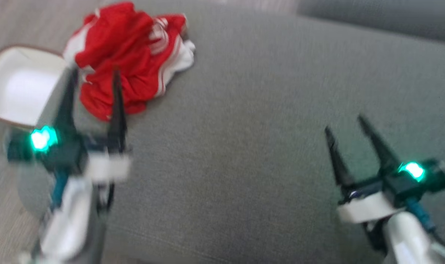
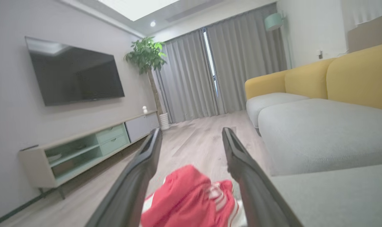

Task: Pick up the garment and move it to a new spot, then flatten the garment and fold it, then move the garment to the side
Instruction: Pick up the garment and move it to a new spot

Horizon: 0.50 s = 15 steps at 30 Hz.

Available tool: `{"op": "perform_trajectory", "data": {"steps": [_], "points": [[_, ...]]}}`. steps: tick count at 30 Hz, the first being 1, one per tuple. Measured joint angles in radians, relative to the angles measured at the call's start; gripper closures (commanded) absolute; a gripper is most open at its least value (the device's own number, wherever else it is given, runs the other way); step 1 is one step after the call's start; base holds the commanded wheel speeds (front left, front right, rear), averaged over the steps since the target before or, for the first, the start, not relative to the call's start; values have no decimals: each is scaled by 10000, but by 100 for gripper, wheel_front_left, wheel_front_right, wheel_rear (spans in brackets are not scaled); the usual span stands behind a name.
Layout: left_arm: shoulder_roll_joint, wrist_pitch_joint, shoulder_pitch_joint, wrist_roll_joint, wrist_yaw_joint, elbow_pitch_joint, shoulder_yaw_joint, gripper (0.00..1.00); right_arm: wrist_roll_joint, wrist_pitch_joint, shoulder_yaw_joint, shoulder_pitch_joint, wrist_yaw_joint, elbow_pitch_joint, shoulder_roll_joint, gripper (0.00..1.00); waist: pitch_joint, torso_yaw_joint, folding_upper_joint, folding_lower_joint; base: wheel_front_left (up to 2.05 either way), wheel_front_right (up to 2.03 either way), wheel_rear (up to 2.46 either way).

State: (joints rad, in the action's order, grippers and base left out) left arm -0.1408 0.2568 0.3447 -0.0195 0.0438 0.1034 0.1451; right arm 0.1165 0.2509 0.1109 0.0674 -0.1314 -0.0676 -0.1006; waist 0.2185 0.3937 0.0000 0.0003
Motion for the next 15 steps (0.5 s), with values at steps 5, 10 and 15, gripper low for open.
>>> {"op": "perform_trajectory", "data": {"steps": [5, 10, 15], "points": [[-31, 12, 2779, -508, -552, 1024, -244, 0, 157, 0, 117, 861, 0, 433, -794, 0, 1304, -152, 0, 2, 0, 0, 0], [-190, -247, 4876, -545, -700, 3553, -499, 0, 153, 8, 176, 1487, 0, 1005, -1323, 0, 2412, -354, -1, 2, 0, 0, 0], [-385, -834, 6094, -545, -616, 5455, -593, 0, -46, 50, 349, 1829, 0, 1243, -1398, 0, 3089, -600, -1, 1, 0, 0, 0]]}}
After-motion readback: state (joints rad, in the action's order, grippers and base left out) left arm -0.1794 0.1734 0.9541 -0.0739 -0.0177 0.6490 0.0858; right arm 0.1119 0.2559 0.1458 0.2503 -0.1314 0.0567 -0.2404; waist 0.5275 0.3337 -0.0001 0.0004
